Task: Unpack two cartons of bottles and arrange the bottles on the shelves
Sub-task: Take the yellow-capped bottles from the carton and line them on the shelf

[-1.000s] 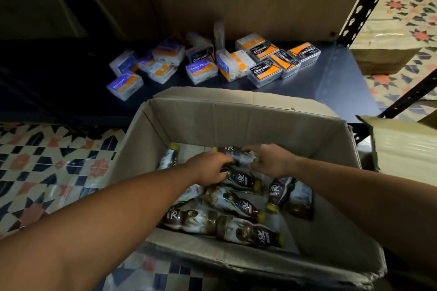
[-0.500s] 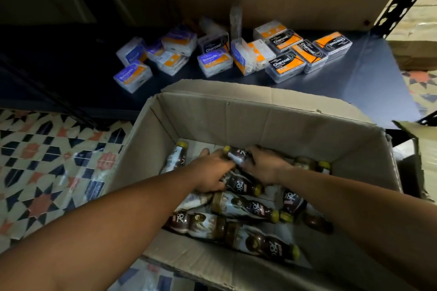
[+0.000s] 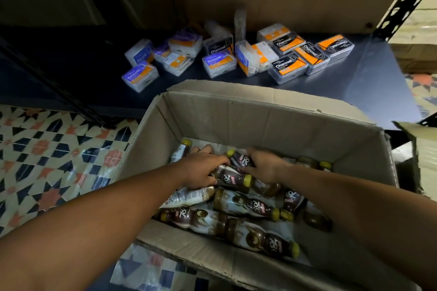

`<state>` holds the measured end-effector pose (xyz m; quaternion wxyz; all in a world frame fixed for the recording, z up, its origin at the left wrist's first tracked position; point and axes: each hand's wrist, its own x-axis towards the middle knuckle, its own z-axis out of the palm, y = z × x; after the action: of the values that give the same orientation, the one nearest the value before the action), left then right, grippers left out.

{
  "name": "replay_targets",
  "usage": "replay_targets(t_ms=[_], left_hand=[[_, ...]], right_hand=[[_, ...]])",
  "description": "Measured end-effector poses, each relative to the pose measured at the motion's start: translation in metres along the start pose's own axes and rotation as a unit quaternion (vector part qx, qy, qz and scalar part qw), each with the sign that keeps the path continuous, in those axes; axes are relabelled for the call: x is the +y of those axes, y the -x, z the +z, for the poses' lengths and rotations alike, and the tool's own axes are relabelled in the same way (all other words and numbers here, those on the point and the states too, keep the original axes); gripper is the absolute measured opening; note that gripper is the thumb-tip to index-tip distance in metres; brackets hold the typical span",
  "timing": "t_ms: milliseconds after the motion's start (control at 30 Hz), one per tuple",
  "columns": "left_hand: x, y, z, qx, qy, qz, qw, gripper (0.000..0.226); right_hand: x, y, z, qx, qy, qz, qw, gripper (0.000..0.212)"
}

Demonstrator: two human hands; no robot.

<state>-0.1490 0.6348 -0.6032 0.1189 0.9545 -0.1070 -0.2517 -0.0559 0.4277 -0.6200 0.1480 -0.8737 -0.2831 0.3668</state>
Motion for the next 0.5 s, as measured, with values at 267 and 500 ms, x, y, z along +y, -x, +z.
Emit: replay_targets(t_ms=[267, 500], left_hand=[[0.003, 0.01, -0.017, 0.026, 0.071, 0.0, 0.997, 0.079], [0.003, 0.011, -0.021, 0.07, 0.206, -0.005, 0.976, 0.055]], right_hand=[[0.009, 0.029, -0.013, 0.011, -0.041, -0.035, 0.999, 0.075], [0.014, 0.044, -0.023, 0.053, -0.131, -0.068, 0.988, 0.071]])
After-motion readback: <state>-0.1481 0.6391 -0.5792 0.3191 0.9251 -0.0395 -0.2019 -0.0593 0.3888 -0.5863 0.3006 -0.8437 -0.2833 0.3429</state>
